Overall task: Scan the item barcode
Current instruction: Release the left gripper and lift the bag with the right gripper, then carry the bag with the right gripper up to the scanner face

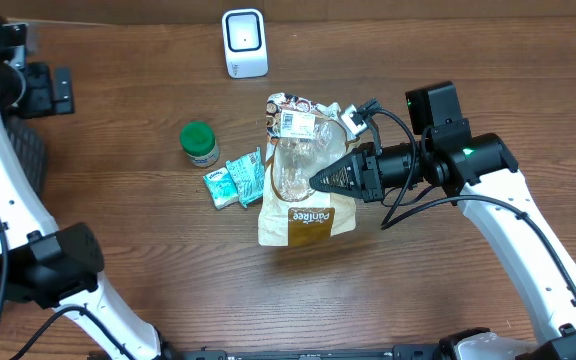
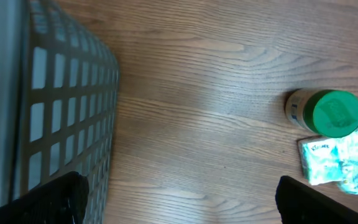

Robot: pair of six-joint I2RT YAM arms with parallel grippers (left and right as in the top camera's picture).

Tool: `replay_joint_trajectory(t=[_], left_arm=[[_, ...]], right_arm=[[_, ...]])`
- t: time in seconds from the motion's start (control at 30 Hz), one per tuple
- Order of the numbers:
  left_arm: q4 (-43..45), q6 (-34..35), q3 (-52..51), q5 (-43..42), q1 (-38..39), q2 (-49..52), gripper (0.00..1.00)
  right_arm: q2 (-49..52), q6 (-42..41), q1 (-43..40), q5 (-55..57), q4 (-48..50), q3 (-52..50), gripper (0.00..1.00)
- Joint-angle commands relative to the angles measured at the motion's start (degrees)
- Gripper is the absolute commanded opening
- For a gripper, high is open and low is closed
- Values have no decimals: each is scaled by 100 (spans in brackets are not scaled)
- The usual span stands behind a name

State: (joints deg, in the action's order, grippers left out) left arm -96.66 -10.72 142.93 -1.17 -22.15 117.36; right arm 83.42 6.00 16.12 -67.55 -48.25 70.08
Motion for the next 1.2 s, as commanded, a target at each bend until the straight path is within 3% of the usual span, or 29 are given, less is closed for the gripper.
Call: replay_joint_trajectory(t=[0.0, 0.3, 0.6, 0.9, 0.93, 1.1, 1.17], left_arm=[[-7, -101, 116, -372, -170, -166, 100], [61, -170, 116, -378, -656, -164, 99], [72, -173, 116, -374, -745, -164, 100], [72, -173, 116, -374, -745, -164, 100], [72, -170, 116, -374, -745, -164, 100], [72, -170, 116, -374, -745, -164, 99], [72, -170, 116, -374, -745, -164, 100]], right_arm=[[-122, -24, 2, -275, -7, 162, 4], [-122, -26, 2, -278, 22, 162, 4], [-122, -640, 2, 844, -13, 479, 4], [400, -879, 485, 4673, -1440, 3154, 4], [638, -737, 713, 5805, -1467, 3770, 4], [1185, 188, 1521, 9639, -26, 4054, 4], [1436, 745, 1655, 9962, 457, 4054, 4]])
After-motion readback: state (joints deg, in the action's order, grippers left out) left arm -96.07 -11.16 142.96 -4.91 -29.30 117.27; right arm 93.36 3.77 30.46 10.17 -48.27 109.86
